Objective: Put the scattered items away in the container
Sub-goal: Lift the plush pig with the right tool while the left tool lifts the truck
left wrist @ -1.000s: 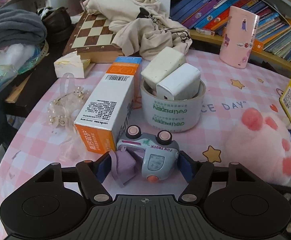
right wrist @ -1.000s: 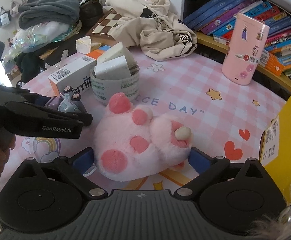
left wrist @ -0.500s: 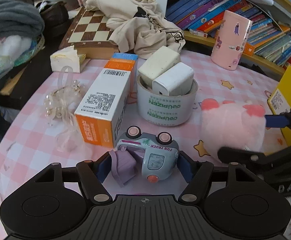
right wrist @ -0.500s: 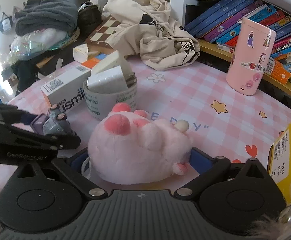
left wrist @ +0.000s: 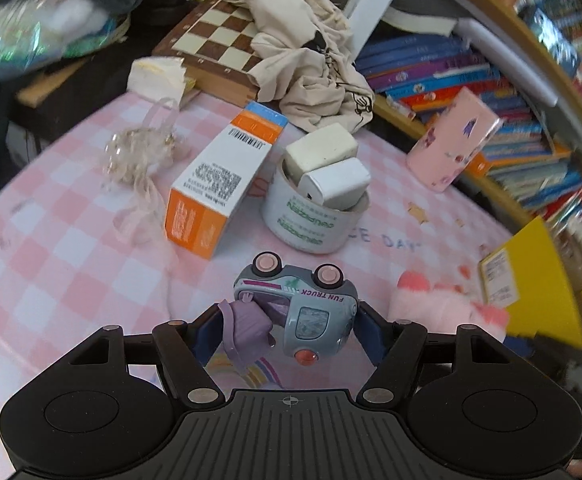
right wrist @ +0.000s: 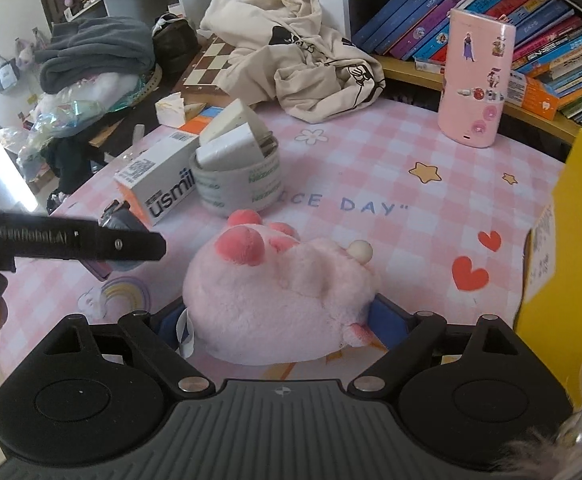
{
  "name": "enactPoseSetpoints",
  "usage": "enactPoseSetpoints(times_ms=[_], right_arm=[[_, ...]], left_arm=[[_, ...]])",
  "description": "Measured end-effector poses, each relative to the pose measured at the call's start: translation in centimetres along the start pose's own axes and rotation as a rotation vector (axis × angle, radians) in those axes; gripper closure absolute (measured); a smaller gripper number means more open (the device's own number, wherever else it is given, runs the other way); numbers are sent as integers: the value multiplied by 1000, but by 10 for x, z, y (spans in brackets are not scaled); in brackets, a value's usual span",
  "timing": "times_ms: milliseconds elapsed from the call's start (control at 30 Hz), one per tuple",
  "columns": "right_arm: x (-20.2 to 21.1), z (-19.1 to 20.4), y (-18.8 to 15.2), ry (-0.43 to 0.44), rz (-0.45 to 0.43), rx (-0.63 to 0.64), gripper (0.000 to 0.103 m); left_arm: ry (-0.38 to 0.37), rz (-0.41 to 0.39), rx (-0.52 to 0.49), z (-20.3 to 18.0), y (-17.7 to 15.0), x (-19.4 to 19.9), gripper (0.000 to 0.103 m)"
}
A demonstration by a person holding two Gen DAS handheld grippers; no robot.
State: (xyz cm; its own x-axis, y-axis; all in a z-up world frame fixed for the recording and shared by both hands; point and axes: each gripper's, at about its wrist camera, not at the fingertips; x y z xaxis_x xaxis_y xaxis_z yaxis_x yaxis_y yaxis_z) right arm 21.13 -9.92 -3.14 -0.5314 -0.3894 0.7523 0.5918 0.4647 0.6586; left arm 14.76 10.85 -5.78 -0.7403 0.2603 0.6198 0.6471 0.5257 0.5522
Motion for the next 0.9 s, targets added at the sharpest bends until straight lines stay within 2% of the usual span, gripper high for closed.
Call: enactPoseSetpoints(times_ms=[133, 533, 900], right_arm=[[14, 4, -10, -8, 0, 0, 13], [53, 18, -38, -29, -25, -20, 13], [93, 29, -64, -96, -59, -34, 13]], left_arm=[[-40, -6, 42, 0, -6, 12, 34], [-86, -22, 28, -8, -31, 52, 34], [-145, -44, -1, -16, -53, 84, 34]])
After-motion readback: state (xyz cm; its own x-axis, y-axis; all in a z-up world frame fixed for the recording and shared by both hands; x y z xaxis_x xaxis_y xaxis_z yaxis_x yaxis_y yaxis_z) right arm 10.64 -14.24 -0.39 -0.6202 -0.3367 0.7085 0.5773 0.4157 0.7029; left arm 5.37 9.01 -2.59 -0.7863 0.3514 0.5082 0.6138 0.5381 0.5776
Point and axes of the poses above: each gripper's, at about its wrist camera, not at the fingertips, and x roughly against the way its jaws point, z to its left, y to its top, and after that the axes turned 12 degrees about -y, right-handed
